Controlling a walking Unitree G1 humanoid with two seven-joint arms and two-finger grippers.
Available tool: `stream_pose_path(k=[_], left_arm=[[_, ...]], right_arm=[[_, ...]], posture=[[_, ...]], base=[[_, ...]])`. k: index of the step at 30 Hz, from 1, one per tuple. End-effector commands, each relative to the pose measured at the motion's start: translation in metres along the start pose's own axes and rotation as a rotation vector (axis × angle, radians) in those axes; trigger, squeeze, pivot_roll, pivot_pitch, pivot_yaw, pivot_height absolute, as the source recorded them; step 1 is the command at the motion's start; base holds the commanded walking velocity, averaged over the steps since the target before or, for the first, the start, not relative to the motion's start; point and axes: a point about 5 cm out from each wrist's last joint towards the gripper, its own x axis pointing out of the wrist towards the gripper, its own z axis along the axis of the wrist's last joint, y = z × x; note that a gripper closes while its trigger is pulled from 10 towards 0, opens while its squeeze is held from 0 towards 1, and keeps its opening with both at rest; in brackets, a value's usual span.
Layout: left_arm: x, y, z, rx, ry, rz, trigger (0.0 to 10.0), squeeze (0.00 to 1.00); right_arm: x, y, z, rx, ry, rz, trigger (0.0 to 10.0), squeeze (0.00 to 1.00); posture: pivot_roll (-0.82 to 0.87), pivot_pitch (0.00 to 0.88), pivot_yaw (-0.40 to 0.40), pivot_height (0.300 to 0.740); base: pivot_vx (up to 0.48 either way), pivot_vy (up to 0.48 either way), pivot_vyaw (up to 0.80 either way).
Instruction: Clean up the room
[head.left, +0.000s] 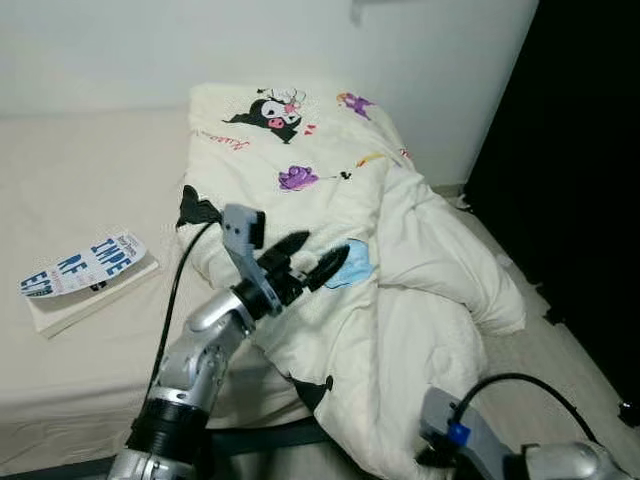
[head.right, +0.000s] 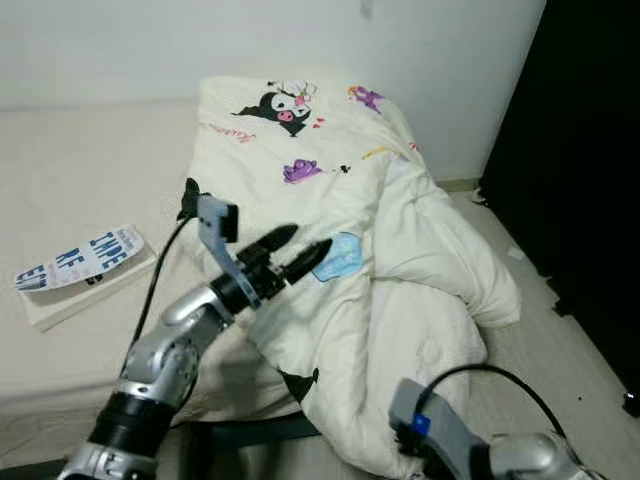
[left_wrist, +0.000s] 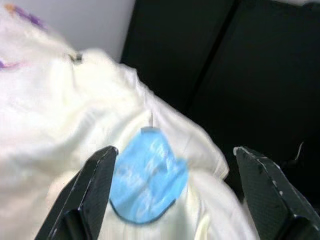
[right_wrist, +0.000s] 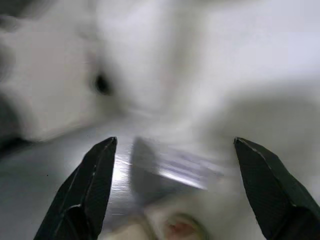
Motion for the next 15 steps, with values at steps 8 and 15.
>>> stream_pose_path(k=[8,15], left_arm=[[0.017,-0.017,-0.012,0.112,0.096,0.133,10.0,0.0],[0.035,-0.044,-0.028,0.211,0.176,0.144,10.0,0.0]], right_arm=[[-0.026,-0.071,-0.023,0.24,-0.05,-0.703,10.0,0.0],[-0.042,-0.09,-0.029,0.345,-0.099,-0.932,10.0,0.0]], posture=[[-0.11,0.145,0.017,0.517],[-0.11,0.151,0.02,0.517]], base=[[0.0,0.0,0.0],[0.0,0.0,0.0]])
